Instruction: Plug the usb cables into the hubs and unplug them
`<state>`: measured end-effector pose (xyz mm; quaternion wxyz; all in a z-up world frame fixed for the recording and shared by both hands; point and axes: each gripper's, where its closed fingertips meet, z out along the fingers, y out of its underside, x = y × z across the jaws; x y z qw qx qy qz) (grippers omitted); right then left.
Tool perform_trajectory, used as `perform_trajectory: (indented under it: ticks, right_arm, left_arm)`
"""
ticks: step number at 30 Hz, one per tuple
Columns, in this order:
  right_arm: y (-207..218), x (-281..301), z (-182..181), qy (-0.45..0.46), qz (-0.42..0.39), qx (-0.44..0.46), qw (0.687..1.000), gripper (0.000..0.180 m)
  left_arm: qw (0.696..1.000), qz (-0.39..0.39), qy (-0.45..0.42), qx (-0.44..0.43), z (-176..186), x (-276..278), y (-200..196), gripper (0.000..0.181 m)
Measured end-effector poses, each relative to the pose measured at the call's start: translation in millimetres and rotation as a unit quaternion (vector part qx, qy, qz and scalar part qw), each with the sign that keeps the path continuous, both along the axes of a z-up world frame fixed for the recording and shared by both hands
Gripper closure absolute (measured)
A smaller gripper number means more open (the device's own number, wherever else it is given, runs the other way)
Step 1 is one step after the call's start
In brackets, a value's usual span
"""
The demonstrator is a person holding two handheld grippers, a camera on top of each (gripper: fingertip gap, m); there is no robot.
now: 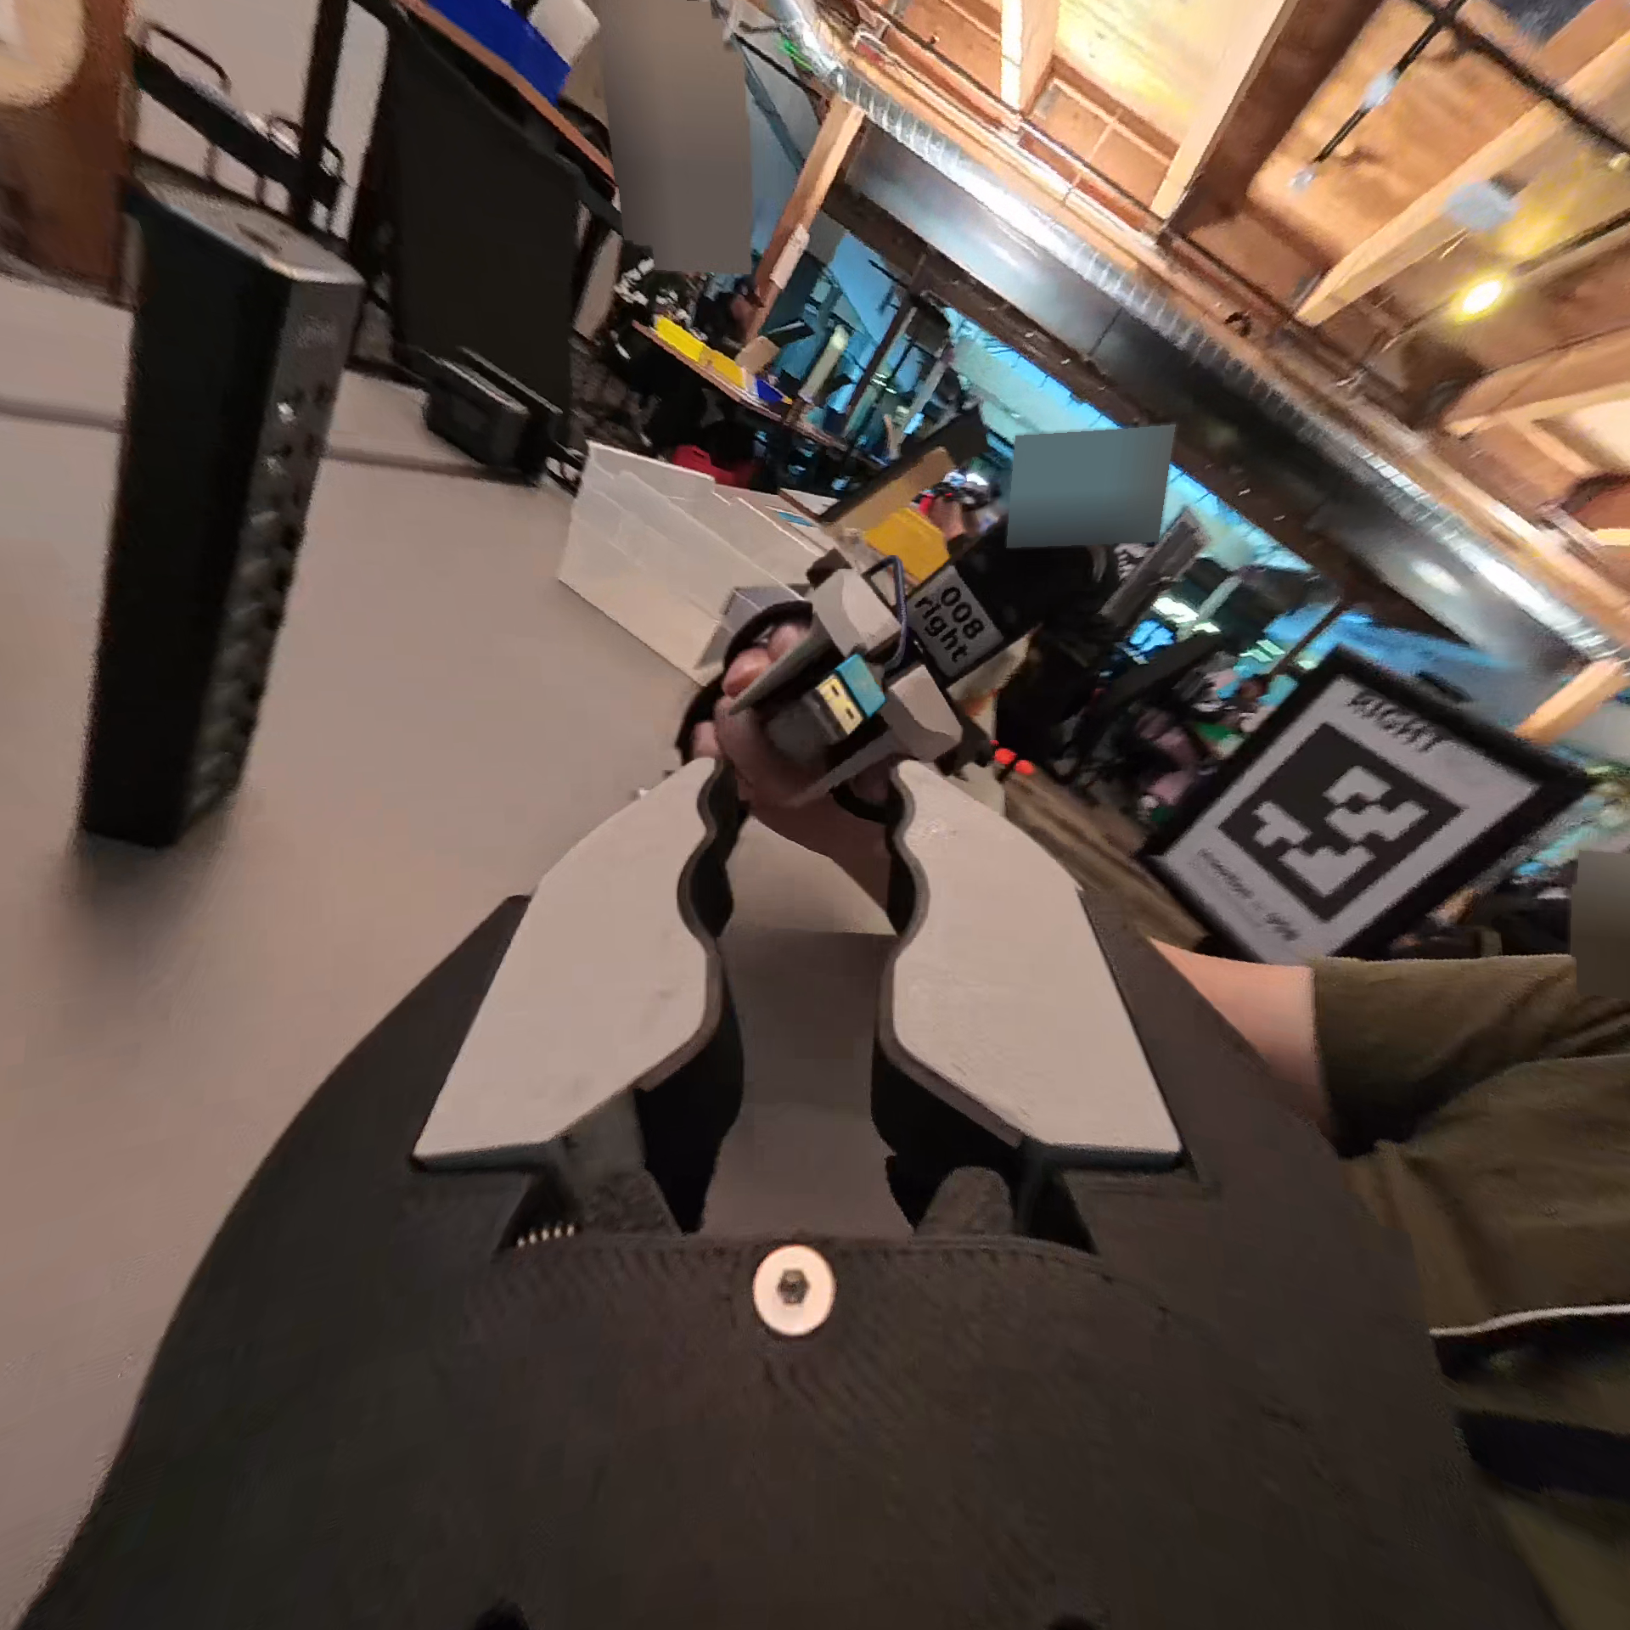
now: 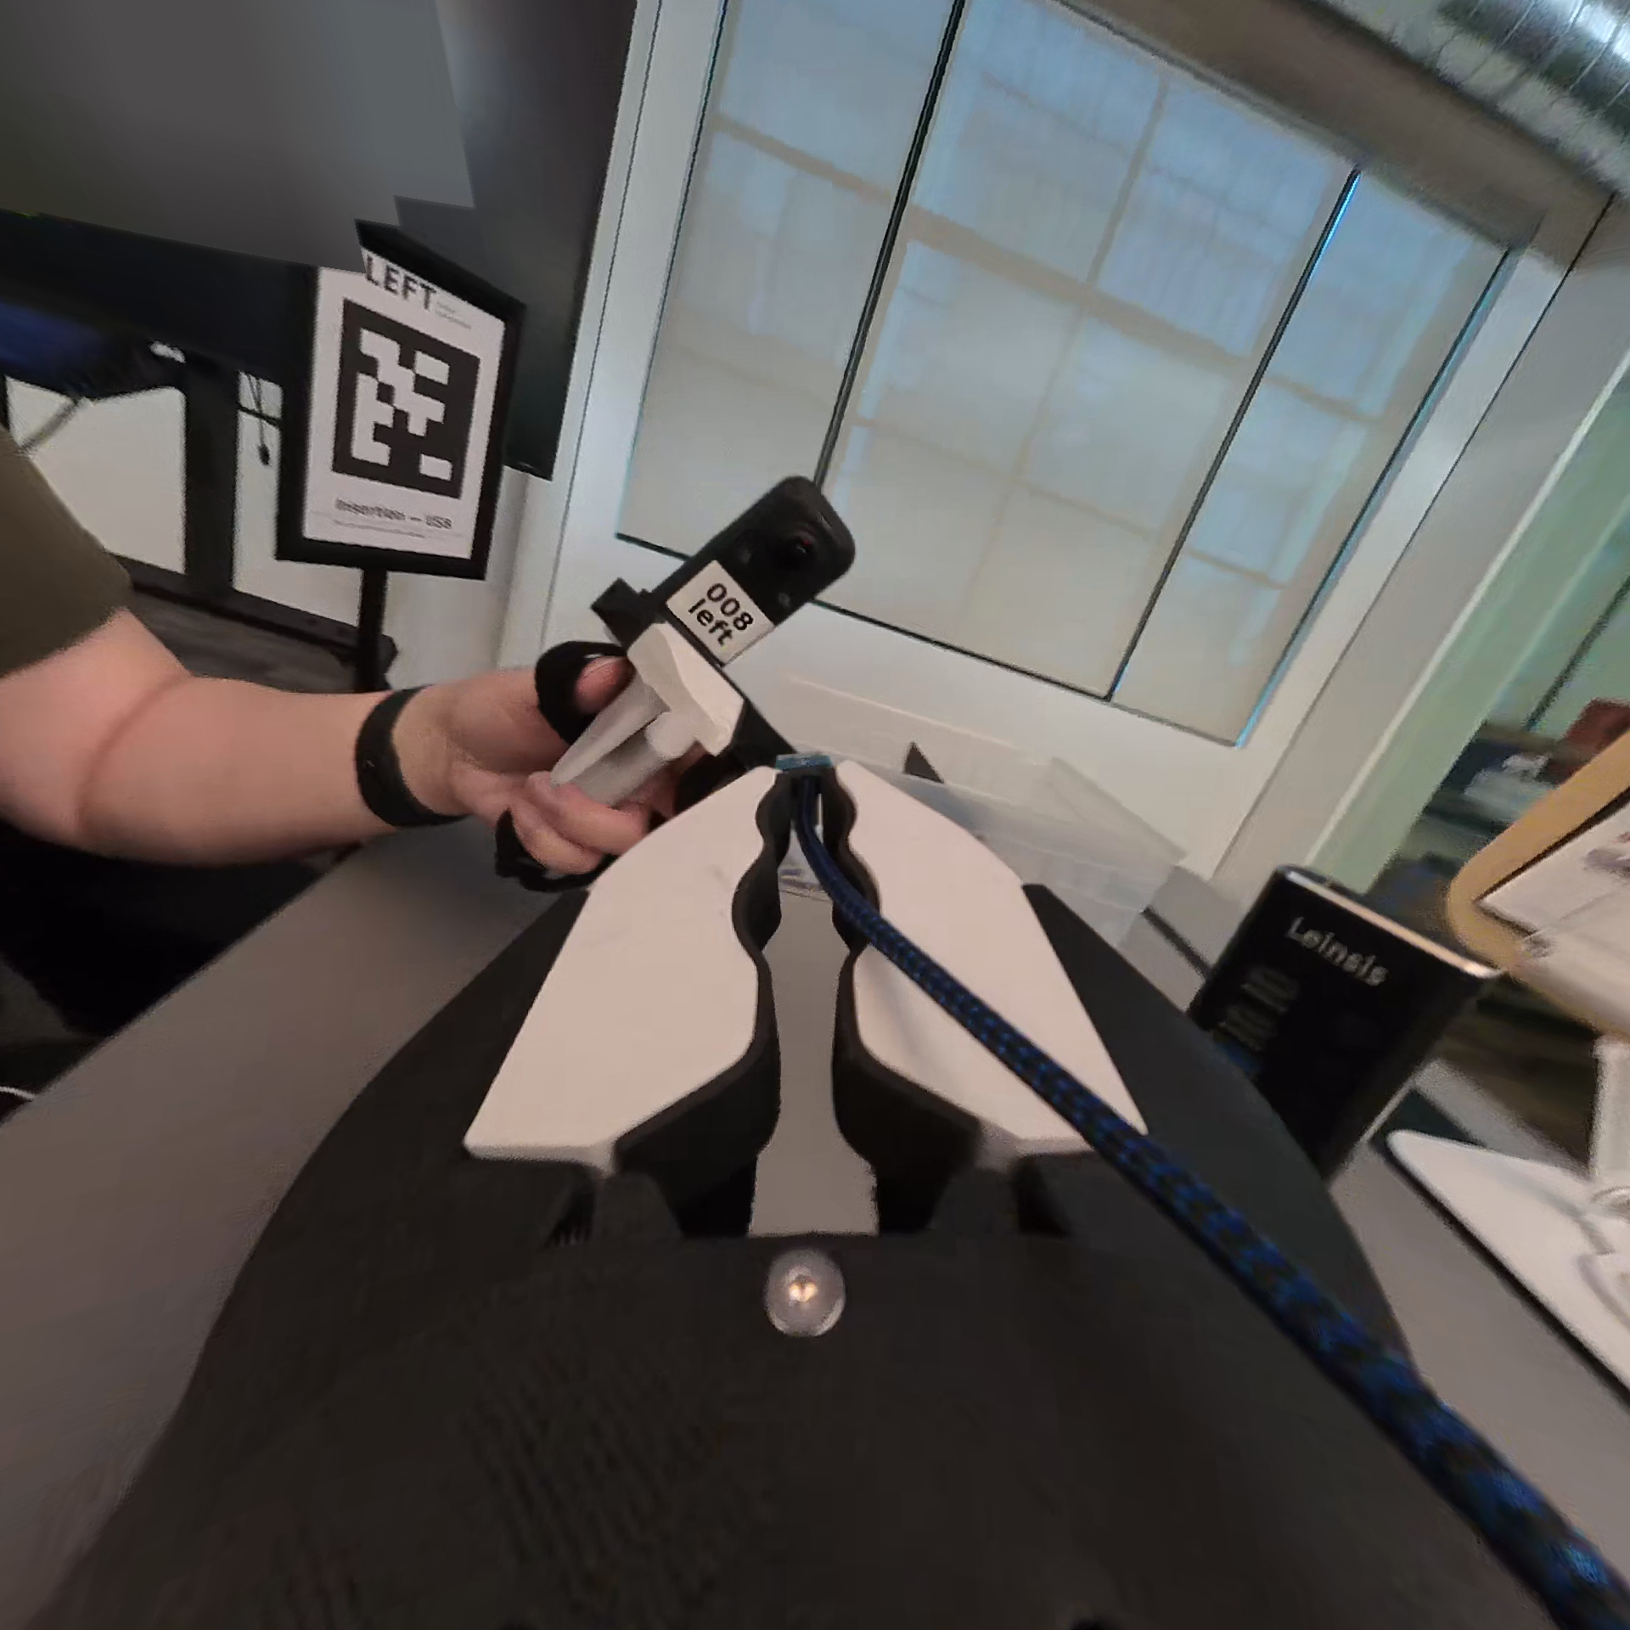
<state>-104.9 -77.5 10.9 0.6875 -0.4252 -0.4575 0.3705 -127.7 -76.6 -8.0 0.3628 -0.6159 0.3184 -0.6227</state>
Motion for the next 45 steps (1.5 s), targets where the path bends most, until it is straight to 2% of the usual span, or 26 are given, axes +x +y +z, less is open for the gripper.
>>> perform_trajectory:
  ticks: [3, 8, 9, 10, 12, 16, 18, 26, 35, 45]
  right_arm:
    - [-5, -3, 0, -0.012, -0.004, 0.039, 0.999, 0.173]
    - [-9, -13, -7, -0.041, -0.009, 0.075, 0.996, 0.173]
    - [-10, -14, -9, -0.045, -0.008, 0.076, 0.996, 0.173]
    - [-10, -15, -10, -0.049, -0.009, 0.078, 0.996, 0.173]
    - [-9, -15, -10, -0.053, -0.017, 0.083, 0.995, 0.173]
    - [-10, -16, -10, -0.062, -0.028, 0.101, 0.993, 0.171]
    - [-10, -19, -14, -0.084, -0.036, 0.115, 0.989, 0.159]
    - [-14, -23, -21, -0.13, -0.06, 0.169, 0.975, 0.166]
    - [-15, -28, -32, -0.168, -0.046, 0.129, 0.976, 0.165]
    - [-15, -24, -25, -0.156, -0.058, 0.107, 0.98, 0.165]
  left_arm:
    - [0.999, -0.011, -0.022, -0.027, 2, -1, 2, 0.157]
    - [0.995, -0.061, -0.046, -0.069, 5, 5, -7, 0.153]
    - [0.993, -0.074, -0.049, -0.072, 5, 7, -9, 0.157]
    - [0.993, -0.081, -0.05, -0.071, 5, 7, -11, 0.173]
    - [0.992, -0.084, -0.05, -0.074, 5, 7, -10, 0.175]
    - [0.991, -0.106, -0.035, -0.076, 5, 7, -14, 0.176]
    - [0.99, -0.115, -0.02, -0.082, 3, 8, -16, 0.176]
    - [0.98, -0.141, -0.001, -0.141, -7, 11, -18, 0.176]
    - [0.978, -0.14, 0.033, -0.148, -18, 12, -20, 0.176]
    - [0.976, -0.144, -0.002, -0.16, -11, 13, -19, 0.176]
